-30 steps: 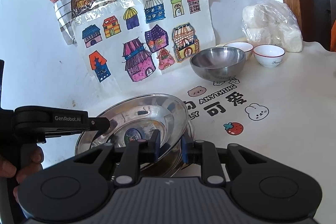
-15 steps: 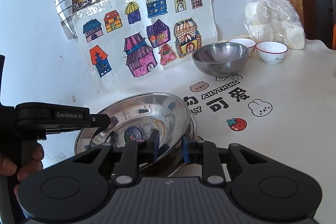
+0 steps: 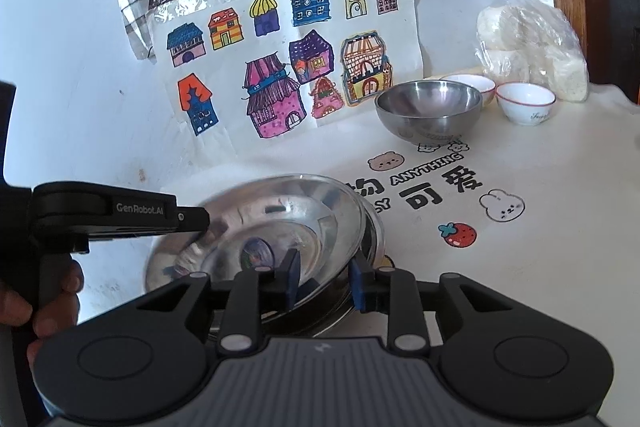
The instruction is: Organize plates and bowls
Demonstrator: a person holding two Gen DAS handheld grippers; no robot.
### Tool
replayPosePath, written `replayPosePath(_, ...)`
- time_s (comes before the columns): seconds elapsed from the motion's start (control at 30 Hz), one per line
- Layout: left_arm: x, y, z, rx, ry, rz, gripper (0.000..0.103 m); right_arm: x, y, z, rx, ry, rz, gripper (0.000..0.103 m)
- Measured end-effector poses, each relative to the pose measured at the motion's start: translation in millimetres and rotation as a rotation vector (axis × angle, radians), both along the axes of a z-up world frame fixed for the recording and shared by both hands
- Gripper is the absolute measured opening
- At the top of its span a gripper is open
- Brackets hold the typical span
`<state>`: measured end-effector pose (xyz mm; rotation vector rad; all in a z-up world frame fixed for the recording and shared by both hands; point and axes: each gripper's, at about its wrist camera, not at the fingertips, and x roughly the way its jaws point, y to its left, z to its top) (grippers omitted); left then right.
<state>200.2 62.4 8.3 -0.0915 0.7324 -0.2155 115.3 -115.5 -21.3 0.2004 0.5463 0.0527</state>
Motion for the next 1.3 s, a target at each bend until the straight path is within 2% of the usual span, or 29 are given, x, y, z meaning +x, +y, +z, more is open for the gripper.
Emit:
replayPosePath(0.17, 3, 0, 2, -0.019, 0.009, 0.008, 0.031, 1, 6, -3, -0.062, -0.021, 0.009, 0.033)
replayPosePath(0.27, 1, -1, 4, -0.016, 0.001, 0.015, 0.042, 1, 8, -4, -0.095, -0.038, 0.016, 0.036)
replayPosePath(0.33, 0, -2, 5, -0.013, -0.007, 0.019, 0.053, 0, 8, -5, -0.102, -0.046, 0.026, 0.042)
replayPosePath(0.4, -1, -4, 7, -0.012, -0.015, 0.023, 0.06, -2, 9, -4, -0.113, -0.06, 0.027, 0.06)
replayPosePath(0.47, -2, -7, 9, -0.007, -0.023, 0.028, 0.067, -5, 9, -4, -0.133, -0.085, 0.009, 0.065)
replayPosePath(0.53, -2, -9, 11, -0.007, -0.028, 0.035, 0.079, -7, 6, -2, -0.137, -0.102, 0.008, 0.069)
replayPosePath(0.63, -3, -13, 16, -0.015, -0.047, 0.042, 0.094, -10, -1, -1, -0.12, -0.116, -0.006, 0.082)
replayPosePath(0.7, -2, -18, 20, -0.009, -0.063, 0.047, 0.1, -13, -11, 0, -0.1, -0.129, -0.032, 0.091)
replayPosePath(0.83, 0, -37, 25, 0.012, -0.082, 0.034, 0.102, -19, -38, 2, -0.048, -0.159, -0.095, 0.103)
replayPosePath(1.13, 15, -99, 26, 0.04, -0.067, -0.012, 0.102, -30, -107, -6, 0.044, -0.152, -0.208, 0.103)
replayPosePath(1.3, 36, -134, 30, 0.072, -0.082, -0.043, 0.102, -27, -140, -10, 0.057, -0.153, -0.246, 0.103)
